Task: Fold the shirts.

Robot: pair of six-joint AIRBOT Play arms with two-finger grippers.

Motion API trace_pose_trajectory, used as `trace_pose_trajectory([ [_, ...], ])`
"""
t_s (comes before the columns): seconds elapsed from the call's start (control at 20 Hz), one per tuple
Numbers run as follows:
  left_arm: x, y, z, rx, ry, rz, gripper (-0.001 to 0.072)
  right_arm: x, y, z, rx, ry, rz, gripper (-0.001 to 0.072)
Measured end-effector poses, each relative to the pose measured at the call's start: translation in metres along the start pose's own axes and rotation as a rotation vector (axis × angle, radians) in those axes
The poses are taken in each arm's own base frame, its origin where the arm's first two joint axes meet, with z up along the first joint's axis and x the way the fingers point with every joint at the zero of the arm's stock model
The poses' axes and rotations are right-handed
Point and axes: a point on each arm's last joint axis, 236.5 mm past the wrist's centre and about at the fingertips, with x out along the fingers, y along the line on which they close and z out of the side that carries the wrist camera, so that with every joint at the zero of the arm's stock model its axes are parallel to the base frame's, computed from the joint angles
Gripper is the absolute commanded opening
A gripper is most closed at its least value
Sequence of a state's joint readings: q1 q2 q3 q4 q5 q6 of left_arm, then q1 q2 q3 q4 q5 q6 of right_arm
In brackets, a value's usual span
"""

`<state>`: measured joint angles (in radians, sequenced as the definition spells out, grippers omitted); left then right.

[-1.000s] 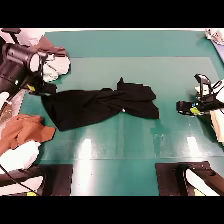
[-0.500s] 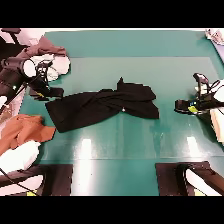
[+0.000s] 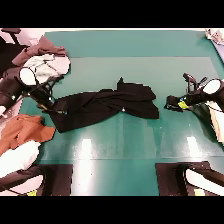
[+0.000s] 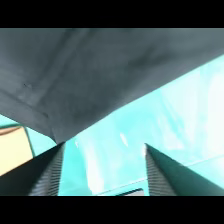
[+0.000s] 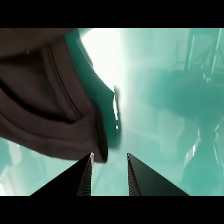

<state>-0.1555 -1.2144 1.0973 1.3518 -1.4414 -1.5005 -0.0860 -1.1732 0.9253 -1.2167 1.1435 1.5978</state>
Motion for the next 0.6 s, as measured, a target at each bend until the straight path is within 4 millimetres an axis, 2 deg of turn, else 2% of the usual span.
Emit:
trace_pose_trajectory([
  [0.2,0.019,0.017,0.004,-0.016,-0.053,0.053,0.0541,-0.005,0.014,0.008,-0.031,-0.013,0.018,0.0267],
  [0.25,0.021,0.024,0.007,-0.019,-0.072,0.080,0.0565,-0.006,0.018,0.008,-0.043,-0.012,0.020,0.0267],
  [0.3,0.022,0.031,0.007,-0.019,-0.078,0.108,0.0682,-0.006,0.022,0.008,-0.052,-0.011,0.023,0.0267],
  [0.35,0.023,0.036,0.006,-0.019,-0.074,0.131,0.0708,-0.006,0.025,0.007,-0.061,-0.008,0.026,0.0266],
  [0.6,0.034,0.052,-0.013,-0.021,-0.011,0.189,0.0709,-0.006,0.032,0.006,-0.082,-0.009,0.030,0.0267],
])
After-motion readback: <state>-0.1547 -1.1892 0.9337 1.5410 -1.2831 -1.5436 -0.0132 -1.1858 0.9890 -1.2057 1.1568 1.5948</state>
